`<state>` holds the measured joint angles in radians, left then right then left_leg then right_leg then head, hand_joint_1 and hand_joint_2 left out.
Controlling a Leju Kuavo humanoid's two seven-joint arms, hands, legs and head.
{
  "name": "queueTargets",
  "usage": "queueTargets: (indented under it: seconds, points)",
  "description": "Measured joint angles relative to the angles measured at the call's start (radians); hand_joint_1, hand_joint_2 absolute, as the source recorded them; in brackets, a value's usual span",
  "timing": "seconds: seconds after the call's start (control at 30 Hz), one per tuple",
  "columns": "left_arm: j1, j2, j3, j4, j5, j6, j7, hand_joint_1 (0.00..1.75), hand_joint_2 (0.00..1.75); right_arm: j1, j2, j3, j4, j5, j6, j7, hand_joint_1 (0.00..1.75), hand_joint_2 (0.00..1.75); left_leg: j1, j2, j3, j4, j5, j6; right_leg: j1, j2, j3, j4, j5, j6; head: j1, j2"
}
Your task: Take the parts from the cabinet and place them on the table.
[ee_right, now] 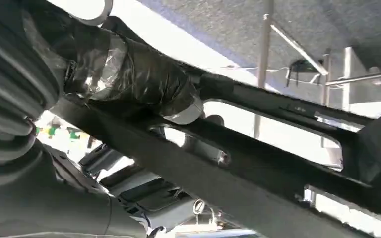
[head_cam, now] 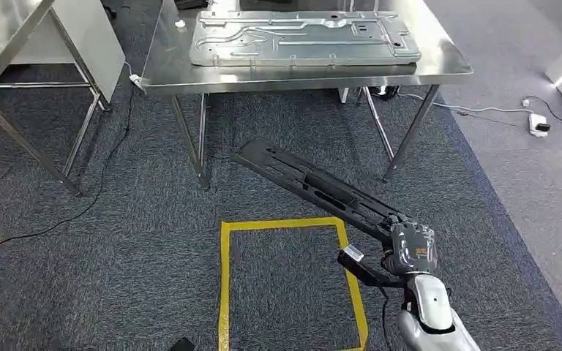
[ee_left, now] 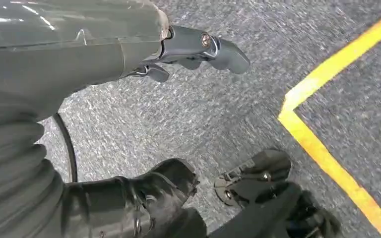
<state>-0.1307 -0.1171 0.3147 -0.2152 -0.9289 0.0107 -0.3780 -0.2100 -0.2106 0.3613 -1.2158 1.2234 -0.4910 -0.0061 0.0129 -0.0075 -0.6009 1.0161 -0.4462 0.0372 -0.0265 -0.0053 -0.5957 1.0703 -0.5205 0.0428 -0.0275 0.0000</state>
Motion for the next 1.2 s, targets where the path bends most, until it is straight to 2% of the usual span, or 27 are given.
queueTargets:
  seconds: [0.07, 0.1, 0.13, 0.17, 0.2, 0.23, 0.27, 0.3, 0.4, 0.43, 0.47, 0.5, 0.57, 0.6, 0.63, 0.67, 0.7, 0.73, 0.77, 0.8, 0.9, 0.97, 1.03, 1.1, 1.13, 1.17, 1.2]
  points:
    - [-0.001, 0.000, 0.000, 0.000, 0.000, 0.000, 0.000, 0.00, 1.75, -0.002, 0.000, 0.000, 0.005, 0.002, -0.001, 0.000, 1.75, 1.75, -0.003, -0.005, -0.001, 0.000, -0.001, 0.006, 0.002, 0.002, -0.073, 0.153, -0.077, 0.003, 0.000, 0.000]
    - [0.001, 0.000, 0.000, 0.000, -0.002, 0.000, 0.000, 0.00, 1.75, -0.001, 0.000, 0.000, 0.008, 0.005, -0.001, 0.002, 1.75, 1.75, -0.005, -0.008, -0.001, 0.001, -0.002, 0.007, 0.002, 0.002, -0.109, 0.225, -0.102, 0.004, 0.000, 0.000]
    - [0.002, 0.000, 0.000, 0.000, -0.003, 0.000, 0.000, 0.00, 1.75, 0.000, 0.001, 0.000, 0.013, 0.010, -0.001, 0.005, 1.75, 1.75, -0.007, -0.015, -0.001, 0.001, -0.002, 0.007, 0.003, 0.002, -0.131, 0.263, -0.103, 0.003, -0.001, 0.000]
    - [0.002, 0.000, 0.000, 0.000, -0.003, 0.000, 0.000, 0.00, 1.75, 0.001, 0.001, 0.000, 0.016, 0.014, -0.001, 0.007, 1.75, 1.75, -0.009, -0.022, -0.001, 0.002, -0.002, 0.007, 0.004, 0.002, -0.125, 0.245, -0.078, 0.000, 0.000, 0.000]
    - [0.001, 0.000, 0.000, 0.000, -0.003, 0.000, 0.000, 0.00, 1.75, 0.001, 0.001, 0.000, 0.018, 0.016, -0.001, 0.009, 1.75, 1.75, -0.011, -0.031, 0.000, 0.003, -0.002, 0.007, 0.005, 0.004, -0.098, 0.185, -0.038, -0.005, -0.001, 0.000]
    - [0.001, 0.000, 0.000, 0.000, -0.003, 0.000, 0.000, 0.00, 1.75, 0.000, 0.001, 0.000, 0.019, 0.018, -0.001, 0.010, 1.75, 1.75, -0.012, -0.039, 0.002, 0.003, -0.002, 0.007, 0.006, 0.012, -0.054, 0.097, 0.010, -0.012, 0.000, 0.000]
    - [0.000, 0.000, 0.000, 0.000, -0.003, 0.001, 0.000, 0.00, 1.75, -0.001, 0.001, 0.000, 0.020, 0.018, -0.002, 0.012, 1.75, 1.75, -0.013, -0.048, 0.003, 0.003, -0.002, 0.006, 0.008, 0.032, -0.007, 0.002, 0.051, -0.022, 0.000, 0.000]
    - [0.000, -0.001, 0.000, 0.000, -0.003, 0.001, 0.000, 0.00, 1.75, -0.003, 0.001, 0.000, 0.021, 0.018, -0.002, 0.012, 1.75, 1.75, -0.015, -0.053, 0.000, 0.003, -0.001, 0.003, 0.008, 0.067, 0.011, -0.033, 0.038, -0.032, -0.001, 0.000]
    - [-0.001, 0.000, 0.000, 0.000, -0.003, 0.002, 0.001, 0.00, 1.75, -0.006, 0.002, 0.000, 0.023, 0.018, -0.005, 0.015, 1.75, 1.75, -0.006, -0.072, -0.008, 0.002, 0.004, -0.013, 0.017, 0.048, 0.011, -0.047, 0.041, -0.032, 0.001, 0.000]
    - [0.002, 0.000, 0.000, 0.000, -0.003, 0.002, 0.001, 0.00, 1.75, -0.006, 0.002, 0.000, 0.023, 0.017, -0.005, 0.015, 1.75, 1.75, -0.006, -0.075, -0.006, -0.003, 0.007, -0.019, 0.017, 0.044, 0.013, -0.052, 0.043, -0.036, 0.000, 0.000]
    - [0.003, 0.003, 0.000, 0.000, -0.003, 0.002, 0.001, 0.00, 1.75, -0.006, 0.003, 0.000, 0.023, 0.016, -0.005, 0.015, 1.75, 1.75, -0.015, -0.079, -0.002, -0.005, 0.005, -0.025, 0.003, 0.037, 0.025, -0.069, 0.052, -0.043, 0.000, 0.000]
    - [0.004, 0.005, 0.000, 0.000, -0.003, 0.003, 0.000, 0.00, 1.75, -0.006, 0.010, 0.000, 0.023, 0.016, -0.005, 0.013, 1.75, 1.75, -0.014, -0.051, -0.012, 0.019, -0.017, -0.030, 0.003, 0.032, 0.032, -0.078, 0.055, -0.045, 0.000, 0.000]
    - [-0.002, 0.005, 0.001, 0.000, -0.003, 0.003, 0.000, 0.00, 1.75, -0.007, 0.010, 0.000, 0.024, 0.014, -0.007, 0.010, 1.75, 1.75, -0.005, -0.016, -0.077, 0.161, -0.093, -0.043, 0.005, 0.021, 0.033, -0.078, 0.057, -0.051, -0.003, 0.000]
    - [-0.002, 0.006, 0.001, 0.000, -0.003, 0.003, 0.000, 0.00, 1.75, -0.006, 0.010, 0.000, 0.024, 0.013, -0.007, 0.009, 1.75, 1.75, -0.002, -0.009, -0.113, 0.236, -0.120, -0.047, 0.006, 0.016, 0.033, -0.076, 0.056, -0.052, -0.002, 0.000]
    - [0.000, 0.006, 0.001, 0.000, -0.003, 0.003, 0.000, 0.00, 1.75, -0.005, 0.010, 0.000, 0.026, 0.012, -0.007, 0.008, 1.75, 1.75, 0.000, -0.005, -0.140, 0.289, -0.129, -0.050, 0.006, 0.012, 0.033, -0.075, 0.055, -0.053, -0.003, 0.000]
    - [0.002, 0.006, 0.001, 0.000, -0.003, 0.003, 0.000, 0.00, 1.75, -0.004, 0.010, 0.000, 0.027, 0.012, -0.006, 0.006, 1.75, 1.75, 0.002, -0.002, -0.143, 0.290, -0.113, -0.053, 0.005, 0.011, 0.034, -0.074, 0.053, -0.053, -0.003, 0.000]
    - [0.002, 0.006, 0.002, 0.000, -0.002, 0.003, 0.001, 0.00, 1.75, -0.004, 0.011, 0.000, 0.028, 0.012, -0.006, 0.005, 1.75, 1.75, 0.005, 0.000, -0.124, 0.244, -0.077, -0.055, 0.004, 0.011, 0.034, -0.072, 0.051, -0.050, -0.003, 0.000]
    - [0.002, 0.008, 0.003, 0.000, -0.001, 0.004, 0.002, 0.00, 1.75, -0.004, 0.012, 0.000, 0.028, 0.012, -0.006, 0.003, 1.75, 1.75, 0.007, 0.001, -0.084, 0.163, -0.032, -0.055, 0.002, 0.011, 0.035, -0.068, 0.049, -0.046, -0.003, 0.000]
    - [0.000, 0.008, 0.003, 0.000, 0.000, 0.005, 0.003, 0.00, 1.75, -0.004, 0.014, 0.000, 0.028, 0.012, -0.006, 0.002, 1.75, 1.75, 0.008, 0.002, -0.038, 0.068, 0.010, -0.053, 0.001, 0.010, 0.036, -0.063, 0.044, -0.041, -0.003, 0.000]
    - [-0.001, 0.009, 0.004, 0.000, 0.000, 0.006, 0.003, 0.00, 1.75, -0.004, 0.014, 0.000, 0.028, 0.012, -0.006, 0.001, 1.75, 1.75, 0.008, 0.003, -0.013, 0.011, 0.006, -0.050, 0.002, 0.008, 0.034, -0.058, 0.039, -0.036, -0.002, 0.000]
    - [-0.001, 0.009, 0.005, 0.000, 0.000, 0.008, 0.004, 0.00, 1.75, -0.005, 0.014, 0.000, 0.028, 0.012, -0.006, 0.001, 1.75, 1.75, -0.002, 0.000, -0.012, 0.009, 0.004, -0.033, 0.007, 0.008, 0.030, -0.056, 0.038, -0.019, -0.001, 0.000]
    - [-0.001, 0.009, 0.005, 0.000, 0.000, 0.011, 0.004, 0.00, 1.75, -0.005, 0.015, 0.000, 0.028, 0.012, -0.006, 0.002, 1.75, 1.75, 0.003, 0.001, -0.006, -0.004, 0.012, -0.016, 0.003, 0.008, 0.034, -0.060, 0.036, -0.005, -0.002, 0.000]
    - [-0.005, 0.010, 0.005, 0.000, 0.005, 0.018, 0.004, 0.00, 1.75, -0.006, 0.016, 0.000, 0.028, 0.010, -0.006, 0.003, 1.75, 1.75, 0.004, 0.001, -0.004, -0.009, 0.015, -0.003, 0.001, 0.006, 0.001, 0.016, -0.019, -0.002, -0.001, 0.000]
    - [-0.007, 0.010, 0.007, 0.000, 0.006, 0.024, 0.004, 0.00, 1.75, 0.000, 0.016, 0.000, 0.027, 0.003, -0.007, 0.007, 1.75, 1.75, 0.001, 0.001, -0.006, -0.009, 0.015, 0.001, 0.003, 0.006, -0.076, 0.179, -0.093, 0.002, -0.001, 0.000]
    - [-0.007, 0.010, 0.007, 0.000, 0.006, 0.028, 0.004, 0.00, 1.75, 0.007, 0.014, 0.000, 0.023, 0.002, -0.007, 0.010, 1.75, 1.75, -0.001, 0.001, -0.006, -0.008, 0.014, 0.003, 0.003, 0.006, -0.105, 0.235, -0.107, 0.002, -0.001, 0.000]
    - [-0.007, 0.010, 0.008, 0.000, 0.006, 0.030, 0.005, 0.00, 1.75, 0.015, 0.012, 0.000, 0.019, 0.000, -0.008, 0.012, 1.75, 1.75, -0.003, 0.000, -0.006, -0.007, 0.013, 0.003, 0.004, 0.006, -0.111, 0.244, -0.098, 0.001, -0.001, 0.000]
    - [-0.007, 0.010, 0.008, 0.000, 0.006, 0.031, 0.007, 0.00, 1.75, 0.021, 0.010, 0.000, 0.015, 0.000, -0.008, 0.013, 1.75, 1.75, -0.004, 0.000, -0.006, -0.005, 0.013, 0.003, 0.004, 0.006, -0.097, 0.210, -0.068, -0.001, -0.001, 0.000]
